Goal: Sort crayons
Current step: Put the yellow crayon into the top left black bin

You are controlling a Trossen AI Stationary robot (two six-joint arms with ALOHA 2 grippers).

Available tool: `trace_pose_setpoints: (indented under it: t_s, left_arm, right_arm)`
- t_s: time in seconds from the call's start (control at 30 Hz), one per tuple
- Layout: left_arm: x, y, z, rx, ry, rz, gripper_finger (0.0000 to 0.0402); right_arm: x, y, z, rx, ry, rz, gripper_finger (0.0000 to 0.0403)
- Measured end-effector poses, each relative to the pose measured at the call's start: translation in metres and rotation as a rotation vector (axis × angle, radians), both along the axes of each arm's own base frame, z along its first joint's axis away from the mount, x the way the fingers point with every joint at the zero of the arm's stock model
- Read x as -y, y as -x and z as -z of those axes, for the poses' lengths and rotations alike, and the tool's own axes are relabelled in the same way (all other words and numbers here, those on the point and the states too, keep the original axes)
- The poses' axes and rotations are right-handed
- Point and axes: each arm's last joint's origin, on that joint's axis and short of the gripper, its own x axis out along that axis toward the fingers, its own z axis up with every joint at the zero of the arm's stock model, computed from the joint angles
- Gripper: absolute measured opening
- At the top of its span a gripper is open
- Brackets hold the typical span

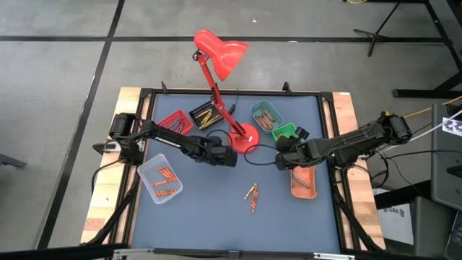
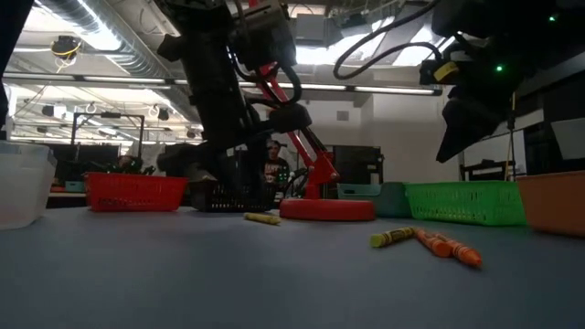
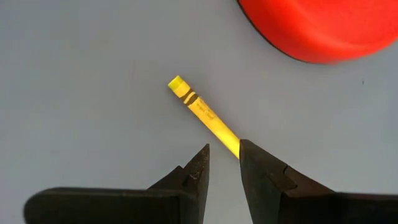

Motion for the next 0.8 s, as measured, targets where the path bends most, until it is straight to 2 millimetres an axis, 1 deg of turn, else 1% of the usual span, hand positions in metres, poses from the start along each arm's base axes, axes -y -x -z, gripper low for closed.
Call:
trace_pose_setpoints:
  t_s: [0.37,0.63,0.8]
  left_arm:
    - [0.0,0.0,0.001,0.034,0.067,-0.165,0.0073]
    - [-0.001,-0.004,0.018,0.008,0.086,-0.236,0.0073]
    - [-0.004,-0.004,0.018,0.006,0.083,-0.233,0.0073]
  right_arm:
    - [0.0,0.0,0.0,0.004,-0.001,0.0,0.0111]
    - [0.0,0.0,0.0,0.001,0.001,-0.005,0.0111]
    - [0.0,-0.001,0.0,0.002,0.001,-0.005,0.0111]
